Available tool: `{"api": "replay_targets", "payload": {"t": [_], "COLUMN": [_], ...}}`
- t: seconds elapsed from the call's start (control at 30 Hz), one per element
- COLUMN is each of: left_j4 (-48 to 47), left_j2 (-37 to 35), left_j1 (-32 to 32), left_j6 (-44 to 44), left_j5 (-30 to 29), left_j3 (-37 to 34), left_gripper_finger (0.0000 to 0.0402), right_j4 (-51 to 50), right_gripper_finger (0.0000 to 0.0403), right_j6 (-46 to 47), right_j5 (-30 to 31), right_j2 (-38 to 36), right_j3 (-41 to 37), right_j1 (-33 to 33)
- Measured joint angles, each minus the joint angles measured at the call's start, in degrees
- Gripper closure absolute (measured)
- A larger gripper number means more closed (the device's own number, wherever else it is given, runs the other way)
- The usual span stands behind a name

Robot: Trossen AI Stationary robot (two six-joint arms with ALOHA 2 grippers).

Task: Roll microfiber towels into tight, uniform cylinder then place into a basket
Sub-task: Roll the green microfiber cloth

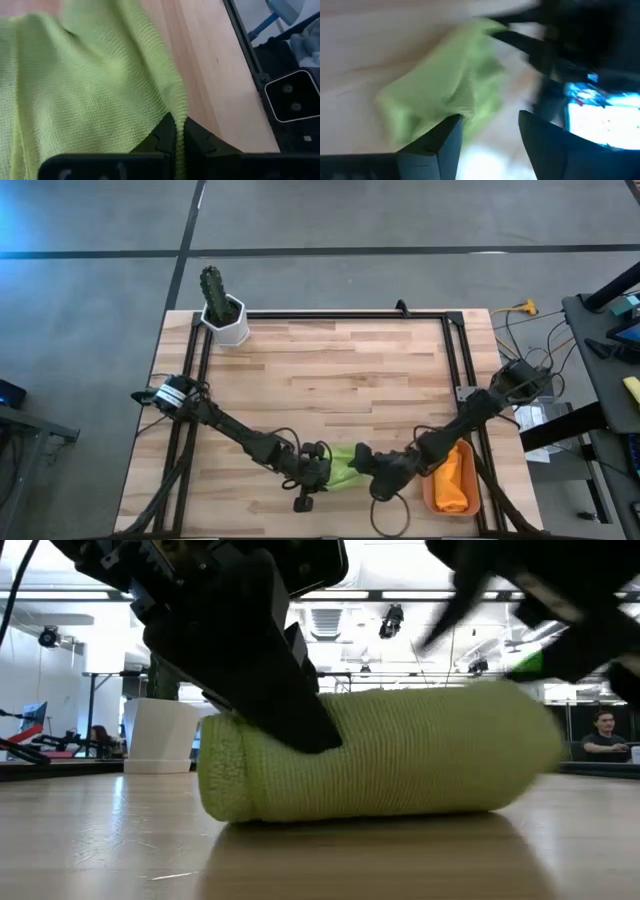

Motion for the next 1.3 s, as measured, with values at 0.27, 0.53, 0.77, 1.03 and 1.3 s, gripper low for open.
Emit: {"api": "replay_targets", "payload": {"t": [0.27,0.53,0.77,1.03,1.3], "left_j4": [-0.53,-0.61,-0.86,-0.95,-0.92], "left_j2": [0.13,0.15,0.17,0.22,0.22], "left_j1": [-0.26,-0.28,-0.31,-0.31,-0.31], "left_j6": [0.0,0.0,0.0,0.02,0.16], "left_j5": [0.17,-0.13,-0.21,-0.14,-0.16], "left_j3": [-0.13,-0.13,-0.13,-0.13,-0.13], "left_gripper_finger": [0.0401,0.0401,0.0401,0.0401,0.0401], "right_j4": [3.12,-1.19,-4.54,3.77,6.29], "right_gripper_finger": [0.0275,0.0358,0.038,0.0393,0.0394], "right_j6": [1.08,3.45,3.6,6.99,16.21], "right_j5": [-3.83,-10.09,1.91,3.04,-13.11], "right_j2": [0.67,1.04,2.29,-1.67,1.98], "right_j3": [-0.3,-1.66,-1.81,-1.81,-1.9], "right_j1": [0.02,0.04,1.41,1.63,-2.25]}}
